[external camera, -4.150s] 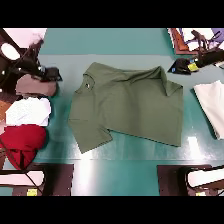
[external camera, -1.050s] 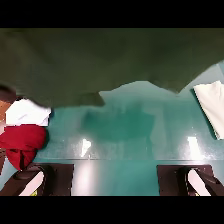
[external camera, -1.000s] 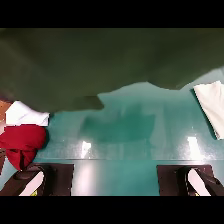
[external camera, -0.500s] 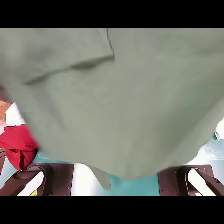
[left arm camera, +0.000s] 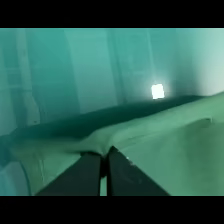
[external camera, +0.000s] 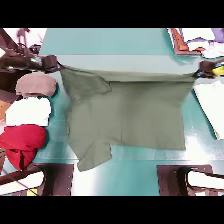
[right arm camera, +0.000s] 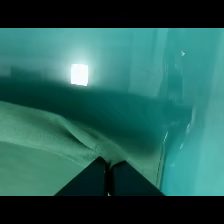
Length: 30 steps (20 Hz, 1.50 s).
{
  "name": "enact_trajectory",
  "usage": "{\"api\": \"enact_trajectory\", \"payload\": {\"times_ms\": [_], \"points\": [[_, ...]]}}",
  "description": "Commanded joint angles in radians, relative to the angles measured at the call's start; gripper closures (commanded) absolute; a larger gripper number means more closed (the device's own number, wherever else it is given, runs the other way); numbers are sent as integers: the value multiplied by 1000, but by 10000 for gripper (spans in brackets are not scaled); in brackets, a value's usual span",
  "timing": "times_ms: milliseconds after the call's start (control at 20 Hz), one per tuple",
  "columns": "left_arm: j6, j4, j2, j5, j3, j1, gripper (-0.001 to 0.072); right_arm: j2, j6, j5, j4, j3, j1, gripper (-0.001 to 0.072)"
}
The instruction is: Fold the shirts.
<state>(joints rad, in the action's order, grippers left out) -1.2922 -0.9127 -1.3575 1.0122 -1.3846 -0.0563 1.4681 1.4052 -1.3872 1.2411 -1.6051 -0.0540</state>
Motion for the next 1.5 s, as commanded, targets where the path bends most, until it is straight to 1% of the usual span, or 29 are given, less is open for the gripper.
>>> {"api": "enact_trajectory", "payload": {"times_ms": [0,50,150,300,350,400,500,550,600,700,750,900,1100,1250,1300,1350,1400,1450], "points": [[126,85,-173,-218,-23,0,677,190,40,130,1,-59,19,695],[131,84,-211,-254,-59,0,677,231,45,154,-11,-105,19,695],[130,84,-278,-283,-139,-1,677,294,53,194,-18,-194,19,695],[148,83,-321,-270,-201,-1,677,355,53,199,-19,-305,19,695],[150,82,-320,-244,-210,-1,677,359,53,183,-18,-321,19,695],[150,66,-320,-185,-227,-1,677,357,52,159,-15,-330,19,696],[149,23,-319,14,-263,0,678,345,52,69,-16,-323,20,695],[148,5,-319,106,-264,0,678,328,48,31,-9,-292,21,696],[148,-29,-319,164,-258,0,678,306,45,19,6,-247,22,696],[134,-99,-319,219,-238,0,678,248,45,50,18,-122,21,695],[116,-122,-319,223,-222,0,678,220,45,73,19,-60,21,695],[111,-127,-319,216,-146,0,678,169,45,118,16,77,23,696],[106,-128,-319,154,-26,0,677,146,45,165,7,206,34,695],[47,-131,-320,152,-4,0,674,146,45,177,7,261,48,693],[32,-132,-320,171,-5,0,539,146,46,176,8,266,48,691],[30,-135,-320,191,-5,-1,273,146,46,169,6,265,48,671],[11,-149,-320,211,-6,-1,238,145,46,153,7,264,47,514],[-1,-171,-320,233,-12,-1,238,145,46,123,8,259,37,389]]}}
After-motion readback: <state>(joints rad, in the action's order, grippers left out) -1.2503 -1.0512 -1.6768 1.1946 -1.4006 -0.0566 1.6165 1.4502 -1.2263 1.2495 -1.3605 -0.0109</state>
